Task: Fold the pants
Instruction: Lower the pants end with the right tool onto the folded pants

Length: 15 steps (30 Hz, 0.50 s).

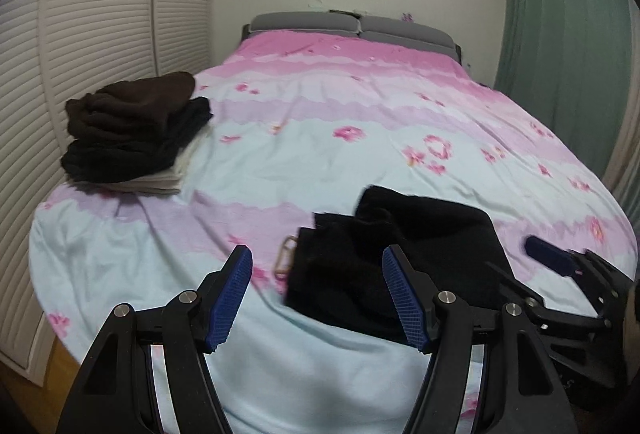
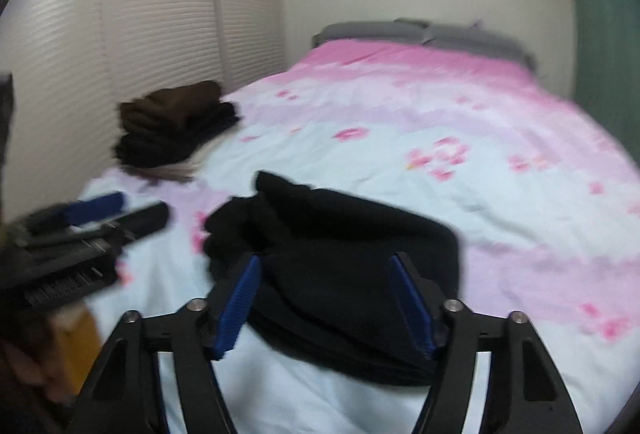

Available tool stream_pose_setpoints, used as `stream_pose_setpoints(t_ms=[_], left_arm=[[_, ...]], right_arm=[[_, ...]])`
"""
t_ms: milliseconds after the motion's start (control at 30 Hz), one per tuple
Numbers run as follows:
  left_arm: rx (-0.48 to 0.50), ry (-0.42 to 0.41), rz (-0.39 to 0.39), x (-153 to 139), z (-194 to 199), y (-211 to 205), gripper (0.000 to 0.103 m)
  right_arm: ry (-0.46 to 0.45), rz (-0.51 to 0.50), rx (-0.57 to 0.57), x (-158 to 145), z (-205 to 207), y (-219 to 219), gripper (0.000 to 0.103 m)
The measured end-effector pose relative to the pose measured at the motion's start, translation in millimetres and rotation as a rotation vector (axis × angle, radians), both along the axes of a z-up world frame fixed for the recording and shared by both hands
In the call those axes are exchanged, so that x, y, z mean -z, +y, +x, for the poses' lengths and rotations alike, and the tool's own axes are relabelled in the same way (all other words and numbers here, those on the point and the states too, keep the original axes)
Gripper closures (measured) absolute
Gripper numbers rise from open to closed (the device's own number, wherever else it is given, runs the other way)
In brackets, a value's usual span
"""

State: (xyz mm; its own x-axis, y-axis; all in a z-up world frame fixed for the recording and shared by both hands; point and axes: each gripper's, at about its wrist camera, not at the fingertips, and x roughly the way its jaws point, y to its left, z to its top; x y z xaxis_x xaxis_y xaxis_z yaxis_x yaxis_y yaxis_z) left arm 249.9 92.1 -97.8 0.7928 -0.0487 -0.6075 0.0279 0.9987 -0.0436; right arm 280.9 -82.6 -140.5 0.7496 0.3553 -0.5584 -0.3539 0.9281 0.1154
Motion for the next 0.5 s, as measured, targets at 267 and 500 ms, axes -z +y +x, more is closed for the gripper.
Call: stream_pose_setpoints(t_ms=[267,500], left_arm=[[-0.053,0.049,-0.001,19,8,13,0.036],[-0.107,0.074,-0.027,29,9,37,0.036]], right_arm=[[0.104,-0.023,-0.212,26,56,41,0.061],[0.113,0.031,-0.262,31,71,49,0.085]])
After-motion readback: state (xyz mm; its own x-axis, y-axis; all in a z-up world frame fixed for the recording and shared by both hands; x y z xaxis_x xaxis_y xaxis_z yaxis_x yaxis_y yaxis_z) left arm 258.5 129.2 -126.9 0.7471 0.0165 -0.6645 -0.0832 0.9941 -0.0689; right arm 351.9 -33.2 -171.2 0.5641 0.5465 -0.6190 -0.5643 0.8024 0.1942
